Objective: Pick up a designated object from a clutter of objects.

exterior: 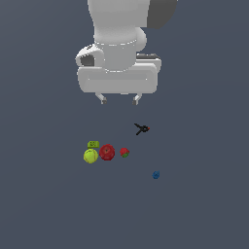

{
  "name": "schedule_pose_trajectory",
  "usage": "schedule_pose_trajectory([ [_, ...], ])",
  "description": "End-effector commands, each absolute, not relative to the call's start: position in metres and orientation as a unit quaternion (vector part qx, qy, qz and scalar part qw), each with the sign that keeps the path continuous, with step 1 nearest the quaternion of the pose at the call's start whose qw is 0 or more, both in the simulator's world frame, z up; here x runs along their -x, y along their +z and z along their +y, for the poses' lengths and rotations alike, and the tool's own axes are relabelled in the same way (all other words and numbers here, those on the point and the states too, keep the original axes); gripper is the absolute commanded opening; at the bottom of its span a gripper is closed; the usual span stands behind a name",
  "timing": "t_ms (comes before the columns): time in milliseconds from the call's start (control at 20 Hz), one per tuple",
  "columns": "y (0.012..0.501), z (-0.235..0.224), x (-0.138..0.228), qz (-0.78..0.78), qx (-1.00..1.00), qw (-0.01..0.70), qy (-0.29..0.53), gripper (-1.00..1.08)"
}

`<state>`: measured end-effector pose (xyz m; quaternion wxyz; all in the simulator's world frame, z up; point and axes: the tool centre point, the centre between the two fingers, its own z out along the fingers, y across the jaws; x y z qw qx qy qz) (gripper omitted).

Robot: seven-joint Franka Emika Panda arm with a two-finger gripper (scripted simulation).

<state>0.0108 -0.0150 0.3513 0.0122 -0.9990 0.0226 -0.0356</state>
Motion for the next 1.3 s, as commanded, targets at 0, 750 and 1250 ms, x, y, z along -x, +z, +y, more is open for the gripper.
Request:
schedule_pose_trajectory([
  [0, 0.352, -0.015, -0.011, 0.024, 0.999, 0.013, -0.036, 1.0],
  [750, 0.301, -0.002, -0.006, -0.087, 0.996, -0.008, -0.028, 1.0],
  [1250, 0.231, 0.019, 0.011, -0.255, 0.966, -0.028, -0.014, 1.0],
])
